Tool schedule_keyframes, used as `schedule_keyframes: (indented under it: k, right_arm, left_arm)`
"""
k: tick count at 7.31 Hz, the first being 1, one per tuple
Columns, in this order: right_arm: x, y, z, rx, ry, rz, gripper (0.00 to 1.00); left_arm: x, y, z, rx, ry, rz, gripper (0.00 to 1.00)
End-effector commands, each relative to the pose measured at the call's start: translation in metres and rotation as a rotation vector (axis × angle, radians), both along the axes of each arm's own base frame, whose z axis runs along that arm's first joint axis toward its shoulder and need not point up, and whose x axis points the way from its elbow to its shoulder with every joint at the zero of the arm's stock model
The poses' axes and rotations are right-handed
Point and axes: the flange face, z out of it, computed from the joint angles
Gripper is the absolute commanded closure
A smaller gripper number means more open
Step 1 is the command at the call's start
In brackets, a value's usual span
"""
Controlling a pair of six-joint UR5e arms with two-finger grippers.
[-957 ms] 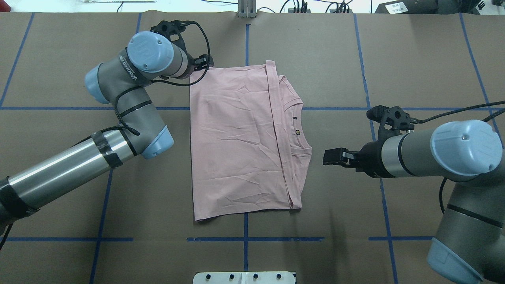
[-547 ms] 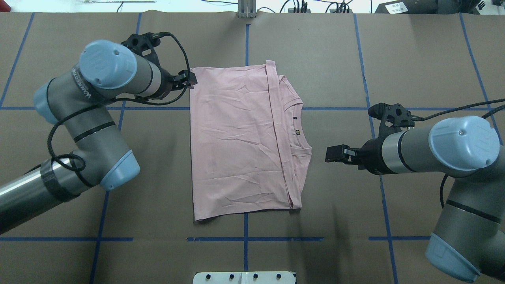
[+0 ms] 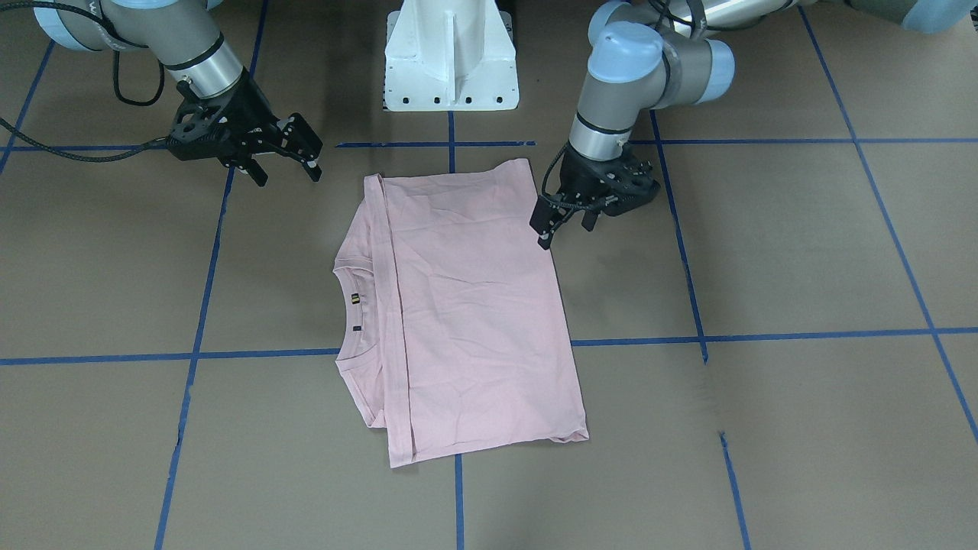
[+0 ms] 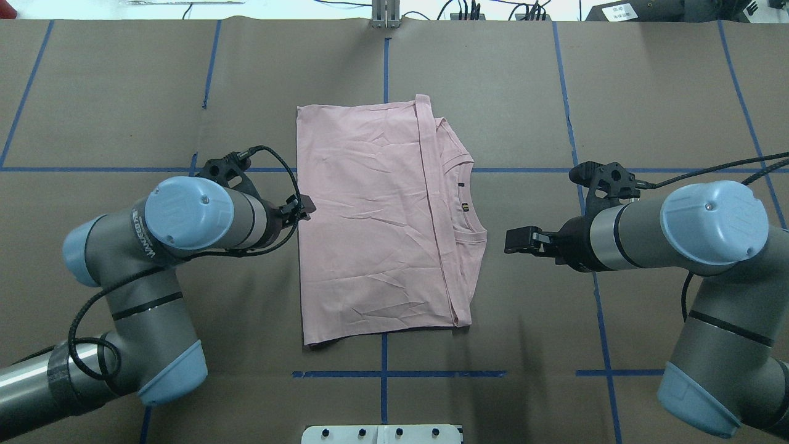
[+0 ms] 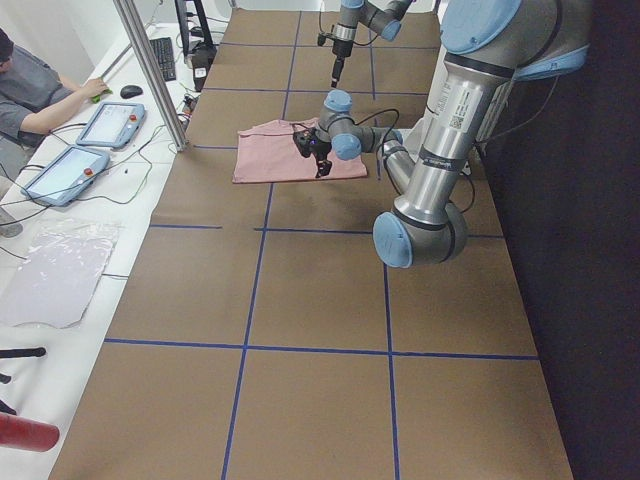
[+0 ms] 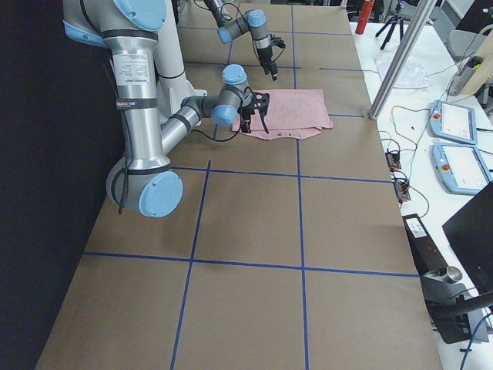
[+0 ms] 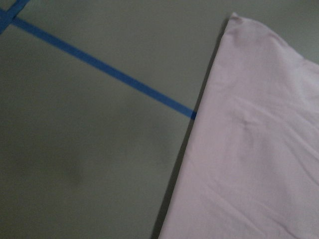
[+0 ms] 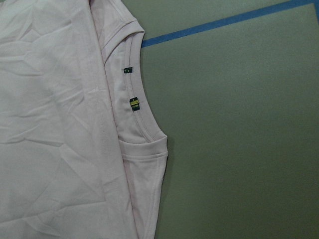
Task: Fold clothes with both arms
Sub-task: 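Move the left gripper to the shirt's corner nearest the robot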
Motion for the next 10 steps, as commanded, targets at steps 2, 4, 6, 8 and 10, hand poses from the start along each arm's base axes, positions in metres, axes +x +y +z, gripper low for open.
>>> schedule_keyframes:
  k: [2,4,6,8,10]
  right_arm:
    - [0.0,0.001,-0.002,0.002,-0.005,-0.002,0.0]
    - [0.0,0.0,-0.001,0.0,-0.002,0.0,0.0]
    - [0.0,0.0,-0.001,0.001,-0.002,0.001,0.0]
    - [0.001,0.0,-0.001,0.001,-0.002,0.002,0.0]
    - [0.002,-0.001,-0.002,0.002,-0.003,0.004,0.0]
  left_arm:
    - [0.045,0.079,0.004,-0.136,-0.056,0.003,0.0]
    - [0.059,0.104,-0.004,-0.177,-0.084,0.015,0.0]
    - [0.061,0.108,-0.008,-0.186,-0.077,0.017,0.0]
    - [0.072,0.13,-0.01,-0.193,-0.076,0.047,0.0]
    - [0.074,0.131,-0.015,-0.192,-0.068,0.05,0.02]
